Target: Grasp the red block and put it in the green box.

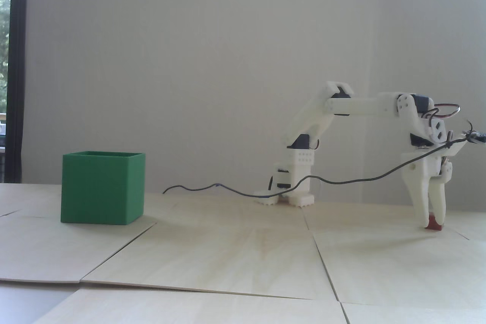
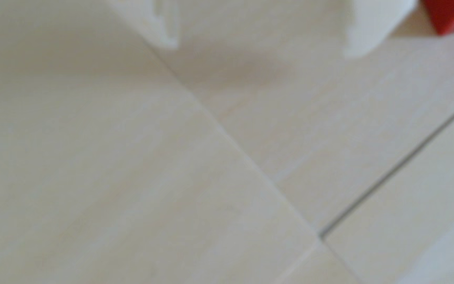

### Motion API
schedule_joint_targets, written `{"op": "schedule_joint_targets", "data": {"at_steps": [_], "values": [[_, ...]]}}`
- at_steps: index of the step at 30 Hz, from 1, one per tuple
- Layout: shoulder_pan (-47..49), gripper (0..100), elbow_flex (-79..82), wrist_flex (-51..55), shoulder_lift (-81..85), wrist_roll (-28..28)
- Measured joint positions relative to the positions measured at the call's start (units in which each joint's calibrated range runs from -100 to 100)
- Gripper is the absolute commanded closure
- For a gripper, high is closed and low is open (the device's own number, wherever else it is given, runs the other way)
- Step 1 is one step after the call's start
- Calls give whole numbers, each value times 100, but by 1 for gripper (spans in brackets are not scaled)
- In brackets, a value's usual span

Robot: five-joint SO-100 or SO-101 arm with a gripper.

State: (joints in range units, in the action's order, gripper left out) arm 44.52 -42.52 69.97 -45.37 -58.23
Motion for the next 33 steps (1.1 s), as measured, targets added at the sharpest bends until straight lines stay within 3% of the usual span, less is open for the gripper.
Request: {"op": "schedule_joint_targets", "data": {"at_steps": [12,21,33], "values": [[229,79,0,-25,0,0],[611,80,0,1082,0,0],[611,80,0,1198,0,0]]}}
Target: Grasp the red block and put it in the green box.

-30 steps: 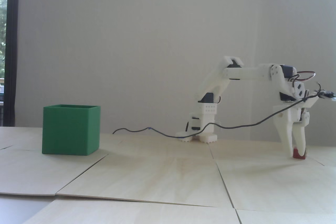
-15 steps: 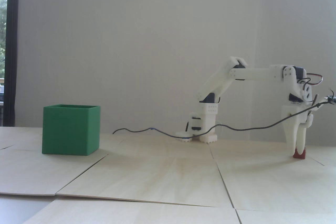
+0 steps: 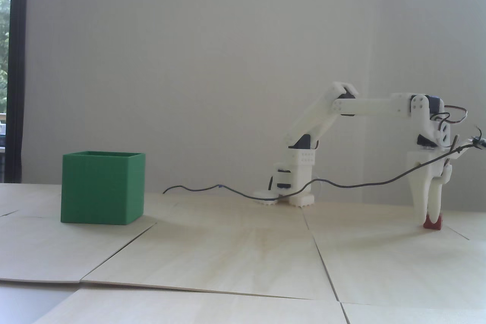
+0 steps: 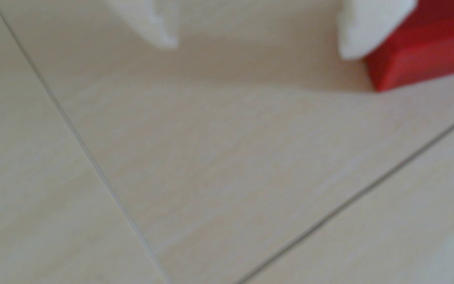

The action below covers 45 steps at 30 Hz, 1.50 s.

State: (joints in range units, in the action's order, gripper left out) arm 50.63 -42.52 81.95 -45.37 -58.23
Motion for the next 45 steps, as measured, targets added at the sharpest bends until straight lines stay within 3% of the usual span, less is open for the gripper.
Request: {"op": "schedule_joint_targets", "data": {"at_steps": [22,31,45], "values": [[8,79,0,774,581,0],[-84,79,0,42,581,0],[-69,80,-278,-92,581,0]]}}
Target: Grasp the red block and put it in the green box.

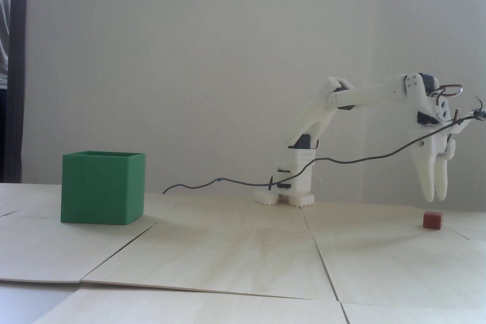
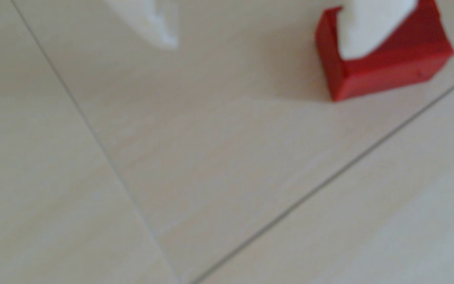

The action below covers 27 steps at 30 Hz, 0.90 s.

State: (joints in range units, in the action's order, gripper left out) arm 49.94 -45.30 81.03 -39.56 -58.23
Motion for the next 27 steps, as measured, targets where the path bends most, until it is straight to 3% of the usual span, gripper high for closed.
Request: {"op": "schedule_joint_targets", "data": {"at_steps": [9,27], "values": [[153,80,-18,1140,0,0],[352,80,-18,1223,-50,0]]}}
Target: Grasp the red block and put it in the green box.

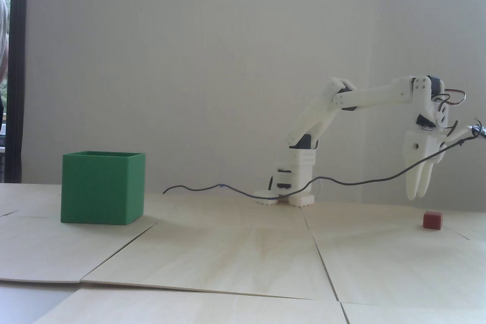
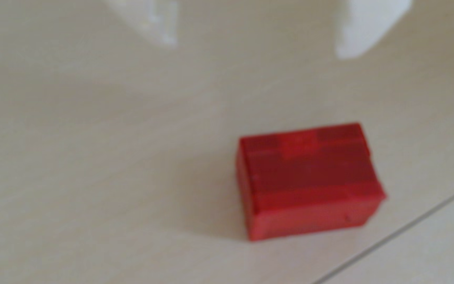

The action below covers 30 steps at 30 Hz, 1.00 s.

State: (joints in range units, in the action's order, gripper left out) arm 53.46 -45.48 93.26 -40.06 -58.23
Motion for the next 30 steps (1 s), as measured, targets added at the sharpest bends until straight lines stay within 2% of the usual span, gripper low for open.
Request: {"op": "schedule_joint_targets", "data": {"at_steps": [30], "values": [[0,80,-54,0,-482,0]]}}
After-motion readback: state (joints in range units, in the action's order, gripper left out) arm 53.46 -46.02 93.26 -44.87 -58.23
